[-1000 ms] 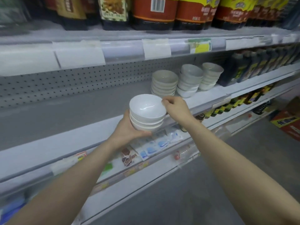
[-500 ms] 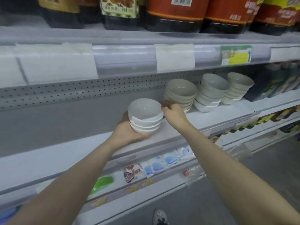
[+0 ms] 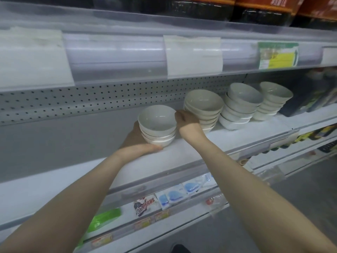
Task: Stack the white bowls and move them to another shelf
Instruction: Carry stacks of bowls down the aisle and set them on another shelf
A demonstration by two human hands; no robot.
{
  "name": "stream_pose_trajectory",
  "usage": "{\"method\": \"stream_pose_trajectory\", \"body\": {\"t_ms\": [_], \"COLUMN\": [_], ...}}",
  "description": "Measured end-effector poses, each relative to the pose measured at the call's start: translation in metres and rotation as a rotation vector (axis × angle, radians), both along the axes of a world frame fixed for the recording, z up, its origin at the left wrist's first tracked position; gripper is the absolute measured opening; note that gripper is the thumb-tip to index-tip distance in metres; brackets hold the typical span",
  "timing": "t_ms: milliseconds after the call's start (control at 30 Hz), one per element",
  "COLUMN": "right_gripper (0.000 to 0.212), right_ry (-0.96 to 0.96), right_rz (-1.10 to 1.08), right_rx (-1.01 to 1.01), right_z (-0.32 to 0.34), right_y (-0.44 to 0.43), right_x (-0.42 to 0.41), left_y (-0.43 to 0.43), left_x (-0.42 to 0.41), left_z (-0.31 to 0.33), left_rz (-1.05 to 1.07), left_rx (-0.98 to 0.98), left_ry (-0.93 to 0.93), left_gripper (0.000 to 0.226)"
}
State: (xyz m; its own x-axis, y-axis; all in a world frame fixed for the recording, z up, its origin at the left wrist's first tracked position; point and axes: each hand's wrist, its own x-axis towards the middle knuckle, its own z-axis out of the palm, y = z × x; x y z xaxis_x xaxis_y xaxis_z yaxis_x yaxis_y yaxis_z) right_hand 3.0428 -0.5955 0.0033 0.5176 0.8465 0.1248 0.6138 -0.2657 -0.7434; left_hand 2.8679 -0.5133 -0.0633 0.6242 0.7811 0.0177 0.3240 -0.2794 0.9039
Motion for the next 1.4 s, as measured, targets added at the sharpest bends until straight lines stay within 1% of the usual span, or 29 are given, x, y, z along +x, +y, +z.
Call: {"method": "stream_pose_trajectory", "body": {"t_ms": [133,267,333,433,533,633,700,767,867,967,1067,1167,1267,1333,1400], "right_gripper": [0.041,0.04,0.04,0.039,0.031,0.025,0.026,0.032,0.043,0.045,0.042,0.048,0.056,0.056,0.054], "right_ry": [-0.015,-0.032,-0.048,-0.094,-0.222,-0.409,-0.574,-0.73,-0.909,-1.018,-1.075,-1.129,-1.137,-1.14,-1.137], "right_rz": [-0.021,-0.037,-0.038,-0.029,-0.025,-0.009,0.024,0.049,0.116,0.235,0.36,0.476,0.566,0.626,0.699], "right_rx": [-0.009,-0.025,-0.052,-0.099,-0.151,-0.132,-0.111,-0.104,-0.1,-0.032,0.033,0.068,0.092,0.152,0.196], "right_z": [0.001,0.001,0.002,0.006,0.01,0.012,0.016,0.025,0.038,0.045,0.051,0.059,0.068,0.072,0.075], "right_y": [0.004,0.005,0.005,0.002,-0.005,-0.018,-0.029,-0.038,-0.05,-0.065,-0.084,-0.108,-0.139,-0.154,-0.165], "right_x": [-0.001,-0.002,-0.002,-0.004,-0.009,-0.014,-0.018,-0.025,-0.042,-0.065,-0.093,-0.123,-0.159,-0.185,-0.217], "left_y": [0.007,0.008,0.007,0.001,-0.006,-0.012,-0.016,-0.022,-0.034,-0.053,-0.083,-0.123,-0.172,-0.204,-0.236], "left_x": [-0.001,-0.002,-0.004,-0.01,-0.021,-0.039,-0.052,-0.067,-0.09,-0.117,-0.15,-0.191,-0.237,-0.273,-0.312], "left_z": [-0.003,-0.001,0.002,0.008,0.017,0.026,0.033,0.042,0.059,0.077,0.095,0.112,0.126,0.133,0.137], "left_rz": [-0.017,-0.034,-0.048,-0.055,-0.069,-0.102,-0.12,-0.128,-0.103,-0.061,-0.014,0.05,0.092,0.137,0.188], "left_rx": [0.0,0.016,0.026,0.054,0.13,0.225,0.29,0.353,0.452,0.593,0.741,0.838,0.935,1.003,1.019], "left_ry": [0.015,0.045,0.059,0.104,0.22,0.396,0.505,0.56,0.59,0.63,0.687,0.705,0.728,0.768,0.809], "left_gripper": [0.128,0.127,0.123,0.102,0.085,0.083,0.083,0.079,0.072,0.066,0.061,0.059,0.056,0.055,0.056]}}
